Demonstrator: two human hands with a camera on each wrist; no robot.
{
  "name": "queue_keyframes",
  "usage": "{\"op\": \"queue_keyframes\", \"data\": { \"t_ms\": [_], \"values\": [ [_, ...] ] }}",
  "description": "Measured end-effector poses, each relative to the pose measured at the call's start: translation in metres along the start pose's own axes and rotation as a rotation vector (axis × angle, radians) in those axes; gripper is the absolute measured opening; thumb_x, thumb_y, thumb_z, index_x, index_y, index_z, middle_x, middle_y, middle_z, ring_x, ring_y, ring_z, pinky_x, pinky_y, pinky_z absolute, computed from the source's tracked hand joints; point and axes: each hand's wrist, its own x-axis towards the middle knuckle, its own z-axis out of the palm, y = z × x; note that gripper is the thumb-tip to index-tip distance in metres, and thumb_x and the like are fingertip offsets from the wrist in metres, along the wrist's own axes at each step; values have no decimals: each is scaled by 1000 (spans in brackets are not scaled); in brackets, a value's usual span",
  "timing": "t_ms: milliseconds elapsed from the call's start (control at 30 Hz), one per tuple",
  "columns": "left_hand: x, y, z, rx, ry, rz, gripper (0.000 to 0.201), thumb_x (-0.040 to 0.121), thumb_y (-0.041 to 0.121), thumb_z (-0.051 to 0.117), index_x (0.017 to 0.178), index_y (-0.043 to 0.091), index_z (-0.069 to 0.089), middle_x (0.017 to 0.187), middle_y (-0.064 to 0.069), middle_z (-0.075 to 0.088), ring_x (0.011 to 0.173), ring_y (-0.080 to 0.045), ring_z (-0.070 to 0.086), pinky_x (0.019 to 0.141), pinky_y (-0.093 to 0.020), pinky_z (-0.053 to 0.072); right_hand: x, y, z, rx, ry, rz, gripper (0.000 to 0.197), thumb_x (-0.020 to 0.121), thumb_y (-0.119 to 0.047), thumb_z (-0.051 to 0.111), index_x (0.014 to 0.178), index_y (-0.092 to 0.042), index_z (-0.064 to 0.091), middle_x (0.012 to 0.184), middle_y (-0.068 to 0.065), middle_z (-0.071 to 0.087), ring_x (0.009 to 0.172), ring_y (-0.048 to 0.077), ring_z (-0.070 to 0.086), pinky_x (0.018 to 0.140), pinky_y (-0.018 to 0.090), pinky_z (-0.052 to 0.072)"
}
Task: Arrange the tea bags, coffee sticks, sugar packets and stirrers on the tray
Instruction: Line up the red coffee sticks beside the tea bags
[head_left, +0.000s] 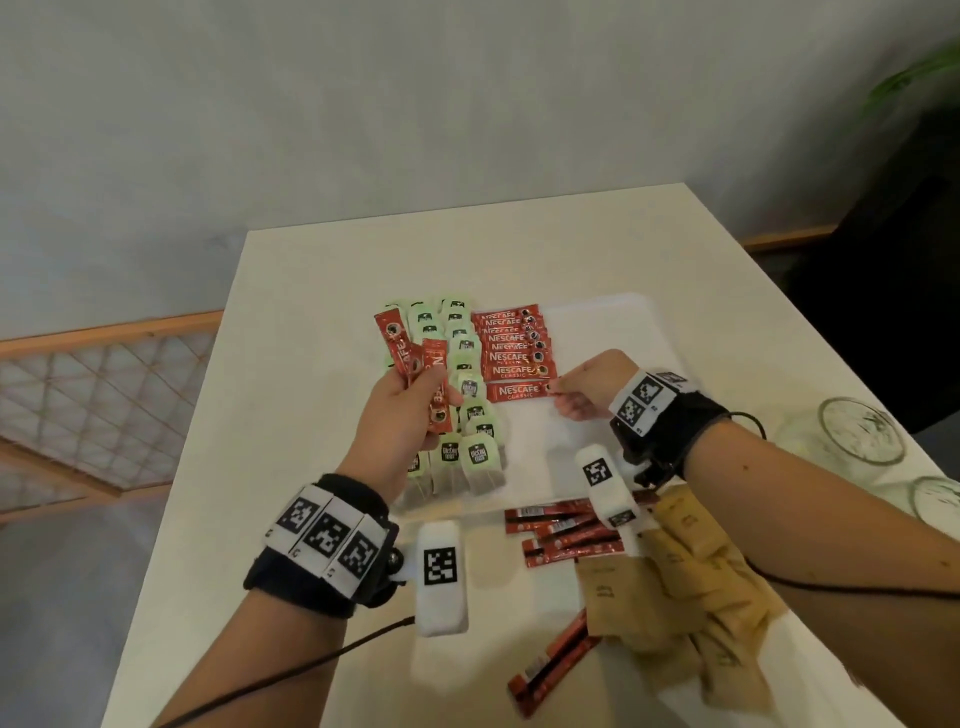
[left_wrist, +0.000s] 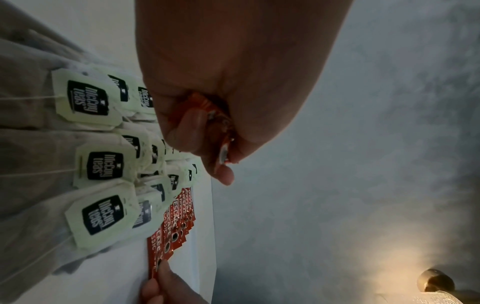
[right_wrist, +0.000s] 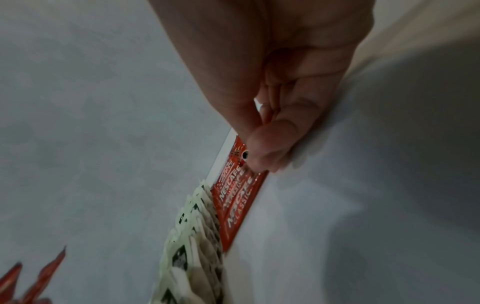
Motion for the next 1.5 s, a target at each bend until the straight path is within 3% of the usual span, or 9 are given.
{"op": "queue_keyframes", "data": {
  "t_ms": [200, 433, 567, 700, 833, 1133, 1233, 1367, 1500],
  "values": [
    [1, -3, -7, 74, -51, -5, 14, 100, 29, 56, 99, 18, 64, 80, -2, 73, 46, -3, 52, 48, -22, 32, 8, -14, 5, 107, -65, 66, 24, 88, 4, 63, 68, -2, 52, 39, 5, 54, 29, 11, 49, 34, 16, 43],
    [-7, -2, -2, 214, -194, -3, 27, 95, 38, 60, 85, 15, 67, 61, 1, 66, 41, -5, 36, 41, -19, 25, -3, -1, -2, -68, 109, -149, 35, 89, -36, 67, 87, -3, 60, 65, 9, 67, 50, 18, 59, 50, 28, 49],
    [-16, -4, 11, 323, -244, 34, 31, 97, 37, 57, 96, 8, 70, 54, 1, 58, 38, 0, 43, 40, -11, 31, -41, 13, 0, -42, -55, -367, 37, 91, -47, 59, 90, -11, 70, 72, 1, 66, 53, 12, 54, 50, 24, 42],
    [-26, -5, 26, 438, -306, 101, 30, 97, 38, 58, 90, 11, 68, 53, 4, 60, 39, 2, 44, 41, -9, 32, -71, 23, 4, -19, -192, -479, 23, 89, -31, 67, 95, -10, 71, 71, -1, 65, 54, 10, 51, 49, 20, 41],
    [-30, -5, 25, 487, -297, 145, 30, 96, 43, 58, 92, 16, 70, 66, 6, 66, 49, -2, 45, 50, -15, 35, -85, 30, -2, 175, -101, -490, 10, 90, -16, 66, 90, -6, 68, 69, 3, 67, 50, 10, 50, 48, 20, 42],
    [-51, 4, 27, 414, -215, 279, 39, 99, 39, 53, 84, 4, 66, 62, 8, 57, 47, -2, 39, 54, -18, 35, -114, 27, -12, 481, -169, -465, 17, 92, -15, 63, 99, 0, 65, 76, 6, 66, 57, 11, 52, 58, 22, 48],
    [-59, 9, 34, 420, -195, 297, 36, 100, 39, 51, 75, 17, 65, 66, 7, 63, 51, -4, 42, 59, -24, 38, -123, 21, -12, 446, -182, -505, 12, 89, -16, 66, 96, -7, 67, 87, 5, 69, 73, 12, 61, 68, 24, 52],
    [-70, 12, 34, 492, -280, 220, 33, 101, 43, 48, 94, 17, 67, 60, 4, 64, 44, -2, 43, 50, -19, 35, -126, 11, -17, 385, -169, -567, 6, 91, -9, 62, 92, -7, 57, 105, 22, 70, 94, 28, 67, 86, 35, 56],
    [-73, 23, 27, 472, -129, 317, 32, 99, 40, 53, 98, 11, 65, 47, 9, 52, 40, -1, 43, 51, -19, 37, -134, 5, -33, 68, -177, -679, 9, 95, -13, 59, 86, -10, 57, 78, 10, 72, 63, 13, 64, 53, 21, 49]
  ]
}}
